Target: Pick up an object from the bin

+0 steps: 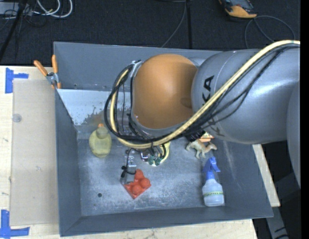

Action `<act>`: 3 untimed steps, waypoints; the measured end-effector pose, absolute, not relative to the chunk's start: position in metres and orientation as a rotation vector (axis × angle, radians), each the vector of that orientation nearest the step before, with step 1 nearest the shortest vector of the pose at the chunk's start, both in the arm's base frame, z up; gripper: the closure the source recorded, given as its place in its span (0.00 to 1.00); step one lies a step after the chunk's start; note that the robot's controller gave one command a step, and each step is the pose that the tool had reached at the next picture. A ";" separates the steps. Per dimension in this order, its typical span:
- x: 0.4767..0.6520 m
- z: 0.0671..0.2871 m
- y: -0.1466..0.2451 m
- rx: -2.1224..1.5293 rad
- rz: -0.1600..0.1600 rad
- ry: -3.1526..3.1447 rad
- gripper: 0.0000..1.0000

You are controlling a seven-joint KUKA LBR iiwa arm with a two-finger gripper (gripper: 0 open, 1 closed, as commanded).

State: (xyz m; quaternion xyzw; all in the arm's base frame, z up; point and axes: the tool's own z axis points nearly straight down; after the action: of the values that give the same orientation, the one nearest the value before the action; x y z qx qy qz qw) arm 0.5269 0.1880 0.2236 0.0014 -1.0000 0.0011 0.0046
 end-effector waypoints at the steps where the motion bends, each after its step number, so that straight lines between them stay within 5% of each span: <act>1: 0.528 0.228 0.187 -0.001 0.000 -3.140 0.00; 2: 0.516 0.218 0.169 0.107 -0.003 -3.141 0.00; 3: 0.524 0.156 0.114 0.105 0.001 -3.134 1.00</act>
Offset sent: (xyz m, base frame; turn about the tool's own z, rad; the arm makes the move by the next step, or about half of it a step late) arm -0.0451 -0.0816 -0.0373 -0.2082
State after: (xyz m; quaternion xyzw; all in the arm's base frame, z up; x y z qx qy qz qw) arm 0.5238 0.1138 0.1562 0.0334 -0.9994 0.0002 0.0027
